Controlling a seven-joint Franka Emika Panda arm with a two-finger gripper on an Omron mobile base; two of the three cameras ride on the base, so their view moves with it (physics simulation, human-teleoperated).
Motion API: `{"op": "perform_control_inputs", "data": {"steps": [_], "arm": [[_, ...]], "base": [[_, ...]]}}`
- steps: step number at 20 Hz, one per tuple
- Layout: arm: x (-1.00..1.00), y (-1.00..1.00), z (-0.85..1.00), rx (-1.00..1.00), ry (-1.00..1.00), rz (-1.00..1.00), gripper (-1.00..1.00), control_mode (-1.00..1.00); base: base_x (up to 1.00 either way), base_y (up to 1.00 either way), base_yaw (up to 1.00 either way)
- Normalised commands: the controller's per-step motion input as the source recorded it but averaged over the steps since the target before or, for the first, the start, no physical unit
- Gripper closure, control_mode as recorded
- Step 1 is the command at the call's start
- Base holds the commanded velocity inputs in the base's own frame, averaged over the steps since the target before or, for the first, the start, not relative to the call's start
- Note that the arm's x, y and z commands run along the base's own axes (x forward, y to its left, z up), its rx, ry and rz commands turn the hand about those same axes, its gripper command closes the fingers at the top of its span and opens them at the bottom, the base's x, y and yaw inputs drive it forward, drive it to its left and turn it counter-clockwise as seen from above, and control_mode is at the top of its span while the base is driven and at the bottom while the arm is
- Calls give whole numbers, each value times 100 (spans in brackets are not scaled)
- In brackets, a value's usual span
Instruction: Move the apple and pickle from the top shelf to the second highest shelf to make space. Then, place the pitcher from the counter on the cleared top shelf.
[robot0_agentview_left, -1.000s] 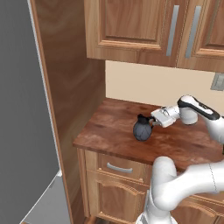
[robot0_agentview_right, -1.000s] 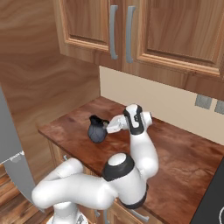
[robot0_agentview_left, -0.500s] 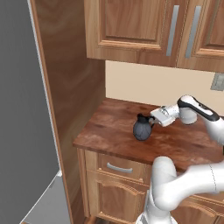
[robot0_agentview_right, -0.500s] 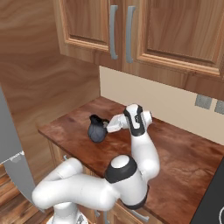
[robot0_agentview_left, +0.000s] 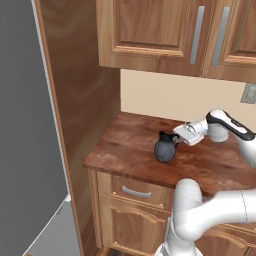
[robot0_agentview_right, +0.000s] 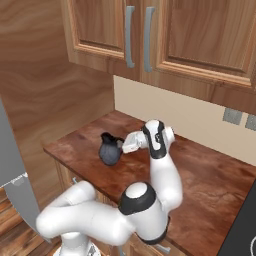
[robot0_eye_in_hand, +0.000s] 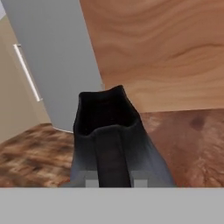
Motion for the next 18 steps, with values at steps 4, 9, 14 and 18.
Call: {"op": "perform_control_inputs", "data": {"steps": [4,9,14,18], "arm": [[-87,14,49,0,0,-12,100,-100],[-99,29,51,0,0,-28,100,-100],[-95,47,38,0,0,-50,100,-100],[-68,59,51,0,0,-62,100,-100]], "base": [[0,0,0],[0,0,0],[0,0,0],[0,0,0]]}}
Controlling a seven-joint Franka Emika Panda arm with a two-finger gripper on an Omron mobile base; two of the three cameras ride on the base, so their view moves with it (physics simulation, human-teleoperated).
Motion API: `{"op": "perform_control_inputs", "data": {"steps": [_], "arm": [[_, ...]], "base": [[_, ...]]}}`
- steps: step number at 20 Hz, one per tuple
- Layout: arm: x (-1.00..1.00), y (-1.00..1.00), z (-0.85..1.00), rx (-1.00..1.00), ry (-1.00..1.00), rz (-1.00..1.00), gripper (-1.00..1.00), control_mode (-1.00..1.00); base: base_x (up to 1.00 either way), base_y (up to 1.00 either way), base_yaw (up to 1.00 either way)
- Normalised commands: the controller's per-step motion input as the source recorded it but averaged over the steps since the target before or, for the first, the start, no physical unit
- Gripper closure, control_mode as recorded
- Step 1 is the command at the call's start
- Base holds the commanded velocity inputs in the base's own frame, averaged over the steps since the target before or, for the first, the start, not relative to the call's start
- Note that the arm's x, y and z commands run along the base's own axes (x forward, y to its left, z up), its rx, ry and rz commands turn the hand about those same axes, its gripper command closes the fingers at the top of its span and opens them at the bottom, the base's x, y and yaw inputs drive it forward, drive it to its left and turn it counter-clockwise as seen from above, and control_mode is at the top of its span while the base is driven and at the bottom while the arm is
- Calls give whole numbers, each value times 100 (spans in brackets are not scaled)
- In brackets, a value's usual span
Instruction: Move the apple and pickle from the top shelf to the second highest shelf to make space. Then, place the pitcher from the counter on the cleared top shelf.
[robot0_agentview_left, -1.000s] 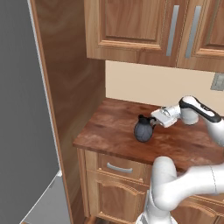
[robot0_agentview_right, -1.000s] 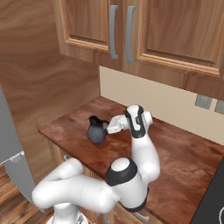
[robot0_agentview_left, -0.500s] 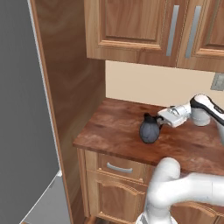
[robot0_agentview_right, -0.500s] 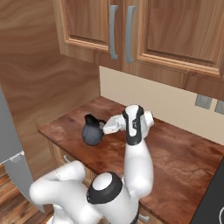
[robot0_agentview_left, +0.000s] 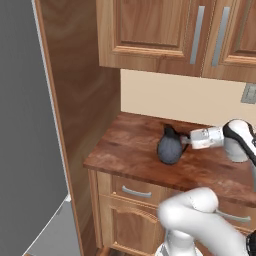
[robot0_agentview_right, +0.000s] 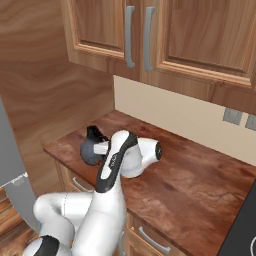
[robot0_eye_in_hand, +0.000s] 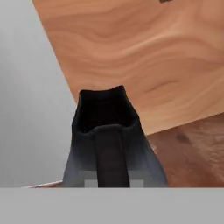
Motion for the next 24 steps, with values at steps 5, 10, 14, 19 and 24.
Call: {"op": "perform_control_inputs", "data": {"steps": [5,10,14,19,24], "arm": [[-53,45,82,-1,3,-55,100,-100],[-45,30,99,-5,9,-34,100,-100],[-49,14,94,-12,8,-19,100,-100],[-43,2,89,-17,13,-6,100,-100],[-65,0,35,-22,8,0,100,-100]], "base": [[0,0,0],[0,0,0],[0,0,0],[0,0,0],[0,0,0]]}}
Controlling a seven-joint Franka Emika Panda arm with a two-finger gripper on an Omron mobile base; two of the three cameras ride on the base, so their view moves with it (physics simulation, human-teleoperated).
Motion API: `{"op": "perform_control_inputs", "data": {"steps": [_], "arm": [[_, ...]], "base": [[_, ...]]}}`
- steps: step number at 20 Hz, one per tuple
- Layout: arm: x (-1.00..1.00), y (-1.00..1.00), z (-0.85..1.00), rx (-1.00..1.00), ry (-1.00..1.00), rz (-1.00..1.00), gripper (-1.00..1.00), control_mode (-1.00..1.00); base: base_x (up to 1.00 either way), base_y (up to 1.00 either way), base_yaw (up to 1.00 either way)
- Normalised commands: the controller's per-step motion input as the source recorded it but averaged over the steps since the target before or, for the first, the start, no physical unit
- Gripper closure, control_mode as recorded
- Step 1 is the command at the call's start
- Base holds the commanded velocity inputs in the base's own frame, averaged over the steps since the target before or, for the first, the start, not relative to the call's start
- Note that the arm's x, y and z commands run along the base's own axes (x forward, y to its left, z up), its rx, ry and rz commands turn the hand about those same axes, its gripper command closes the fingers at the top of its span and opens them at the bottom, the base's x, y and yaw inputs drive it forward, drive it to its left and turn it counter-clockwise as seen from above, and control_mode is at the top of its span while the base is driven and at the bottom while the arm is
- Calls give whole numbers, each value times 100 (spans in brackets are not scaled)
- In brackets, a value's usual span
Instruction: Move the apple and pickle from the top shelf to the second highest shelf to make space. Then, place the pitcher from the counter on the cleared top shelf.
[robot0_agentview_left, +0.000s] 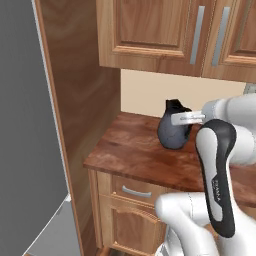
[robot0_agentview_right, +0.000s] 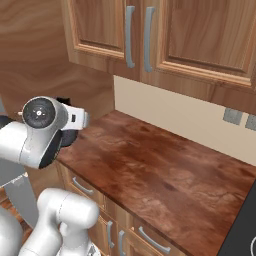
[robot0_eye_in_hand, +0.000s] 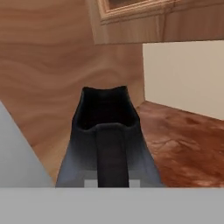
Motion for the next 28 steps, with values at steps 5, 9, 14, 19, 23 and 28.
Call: {"op": "perform_control_inputs", "data": {"steps": [5,9,14,19,23,28], "arm": [[-33,7,1,-21,4,-2,100,-100],[-2,19,0,-15,1,-8,100,-100],[0,7,0,-3,0,-4,100,-100],[0,0,0,0,0,0,100,-100],[0,0,0,0,0,0,100,100],[0,0,0,0,0,0,100,100]], "base": [[0,0,0],[0,0,0],[0,0,0],[0,0,0],[-3,2,1],[-48,48,25]]}}
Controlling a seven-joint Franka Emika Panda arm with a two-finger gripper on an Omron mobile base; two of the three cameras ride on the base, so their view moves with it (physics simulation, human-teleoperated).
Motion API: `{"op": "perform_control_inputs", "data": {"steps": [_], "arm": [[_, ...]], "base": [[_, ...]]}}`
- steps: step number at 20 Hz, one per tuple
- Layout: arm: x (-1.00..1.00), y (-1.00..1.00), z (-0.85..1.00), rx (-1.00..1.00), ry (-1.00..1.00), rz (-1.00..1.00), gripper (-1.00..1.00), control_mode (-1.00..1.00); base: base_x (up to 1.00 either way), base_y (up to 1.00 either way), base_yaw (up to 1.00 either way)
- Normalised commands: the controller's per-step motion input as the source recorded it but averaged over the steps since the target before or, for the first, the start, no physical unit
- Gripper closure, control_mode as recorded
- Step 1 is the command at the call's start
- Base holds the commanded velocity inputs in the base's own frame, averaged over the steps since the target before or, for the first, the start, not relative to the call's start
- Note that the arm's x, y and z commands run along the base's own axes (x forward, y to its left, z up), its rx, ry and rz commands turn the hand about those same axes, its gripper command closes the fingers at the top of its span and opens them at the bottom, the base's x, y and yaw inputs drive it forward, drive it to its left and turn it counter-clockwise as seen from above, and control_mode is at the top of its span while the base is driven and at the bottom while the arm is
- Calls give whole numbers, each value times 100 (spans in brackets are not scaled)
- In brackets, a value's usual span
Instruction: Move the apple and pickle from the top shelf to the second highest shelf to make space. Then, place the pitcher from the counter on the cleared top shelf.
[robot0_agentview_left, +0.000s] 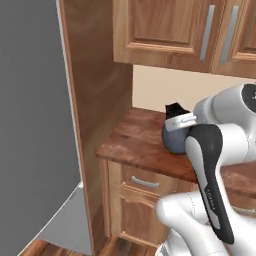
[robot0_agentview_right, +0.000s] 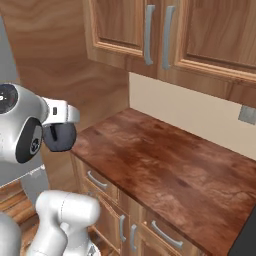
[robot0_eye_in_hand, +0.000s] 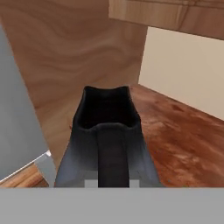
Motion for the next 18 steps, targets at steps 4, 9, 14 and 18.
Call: {"op": "perform_control_inputs", "data": {"steps": [4,9,14,18], "arm": [[0,0,0,0,0,0,100,100],[0,0,0,0,0,0,100,100],[0,0,0,0,0,0,100,100],[0,0,0,0,0,0,100,100]], "base": [[-72,87,41],[-51,100,43],[-21,100,41],[-1,100,37]]}}
